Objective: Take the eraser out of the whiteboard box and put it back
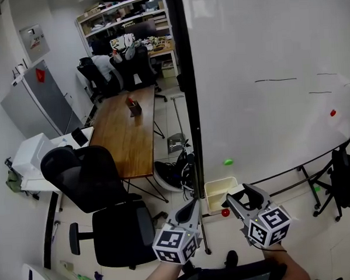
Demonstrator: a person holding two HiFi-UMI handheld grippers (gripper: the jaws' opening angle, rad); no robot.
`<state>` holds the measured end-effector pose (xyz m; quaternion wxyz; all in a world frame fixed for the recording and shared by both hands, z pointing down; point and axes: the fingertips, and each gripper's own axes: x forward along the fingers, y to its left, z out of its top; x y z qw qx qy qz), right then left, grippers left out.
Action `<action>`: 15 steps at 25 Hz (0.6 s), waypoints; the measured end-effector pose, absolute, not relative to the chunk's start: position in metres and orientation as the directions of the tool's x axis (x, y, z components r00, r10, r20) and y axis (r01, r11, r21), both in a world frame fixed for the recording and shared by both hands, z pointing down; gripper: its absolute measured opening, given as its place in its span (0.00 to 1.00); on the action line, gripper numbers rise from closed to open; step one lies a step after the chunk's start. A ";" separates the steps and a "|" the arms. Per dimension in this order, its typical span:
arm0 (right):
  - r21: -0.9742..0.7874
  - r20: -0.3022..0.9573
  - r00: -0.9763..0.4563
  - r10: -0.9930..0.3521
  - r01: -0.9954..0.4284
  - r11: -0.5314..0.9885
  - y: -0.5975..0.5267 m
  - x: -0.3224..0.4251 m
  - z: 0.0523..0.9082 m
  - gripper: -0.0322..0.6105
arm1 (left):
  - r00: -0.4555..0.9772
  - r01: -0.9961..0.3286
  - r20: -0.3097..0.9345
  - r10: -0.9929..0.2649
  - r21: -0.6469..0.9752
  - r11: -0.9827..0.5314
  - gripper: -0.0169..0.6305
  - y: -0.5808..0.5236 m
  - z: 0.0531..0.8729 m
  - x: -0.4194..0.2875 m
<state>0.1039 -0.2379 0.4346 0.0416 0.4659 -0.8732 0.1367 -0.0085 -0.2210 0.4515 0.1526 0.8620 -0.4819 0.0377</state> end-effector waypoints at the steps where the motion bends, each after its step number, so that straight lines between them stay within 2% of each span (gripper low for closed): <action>1: -0.203 0.202 -0.564 -0.801 -0.824 0.529 -0.239 0.103 0.441 0.46 | 0.529 -0.845 0.217 -0.821 0.225 -0.485 0.07 -0.221 0.456 -0.009; 7: -0.208 0.167 -0.562 -0.810 -0.823 0.529 -0.246 0.102 0.451 0.46 | 0.514 -0.855 0.262 -0.817 0.232 -0.464 0.07 -0.221 0.486 -0.006; 15: -0.221 0.182 -0.541 -0.821 -0.836 0.502 -0.246 0.105 0.461 0.46 | 0.518 -0.853 0.287 -0.806 0.242 -0.462 0.07 -0.217 0.498 -0.009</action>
